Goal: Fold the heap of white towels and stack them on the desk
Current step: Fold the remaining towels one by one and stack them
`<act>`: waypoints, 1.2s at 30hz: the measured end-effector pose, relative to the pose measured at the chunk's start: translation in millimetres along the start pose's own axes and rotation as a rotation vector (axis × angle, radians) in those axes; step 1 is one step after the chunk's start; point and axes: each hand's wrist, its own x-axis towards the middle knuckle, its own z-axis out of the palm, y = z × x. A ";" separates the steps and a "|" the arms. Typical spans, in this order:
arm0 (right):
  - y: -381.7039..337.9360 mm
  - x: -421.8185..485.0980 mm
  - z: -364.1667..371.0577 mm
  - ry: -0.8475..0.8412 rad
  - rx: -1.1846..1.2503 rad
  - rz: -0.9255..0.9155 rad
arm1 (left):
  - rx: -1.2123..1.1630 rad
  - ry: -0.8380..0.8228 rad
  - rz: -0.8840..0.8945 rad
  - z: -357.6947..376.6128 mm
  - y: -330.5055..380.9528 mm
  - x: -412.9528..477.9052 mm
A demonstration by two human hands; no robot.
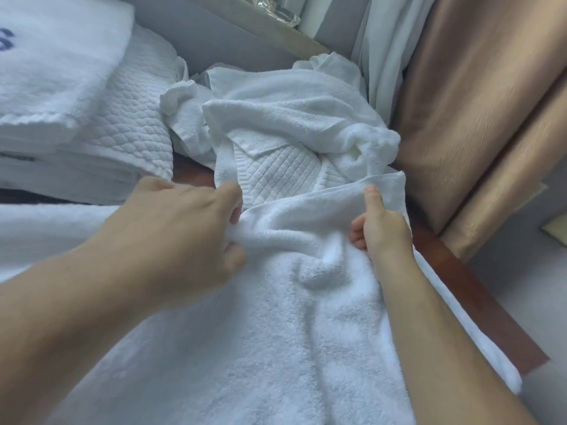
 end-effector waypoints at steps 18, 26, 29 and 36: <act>-67.5 37.7 4.0 -0.531 -0.433 0.297 | -0.126 0.158 0.410 8.0 33.6 -15.2; 15.5 -48.2 -48.1 0.050 0.377 0.001 | 0.111 0.012 0.171 7.6 46.7 -30.3; 45.1 -50.0 -61.2 0.162 0.675 0.198 | 0.017 0.109 0.401 10.2 47.6 -32.7; 53.8 -43.8 -73.9 0.169 0.940 0.271 | -0.119 0.046 0.471 16.7 49.6 -40.3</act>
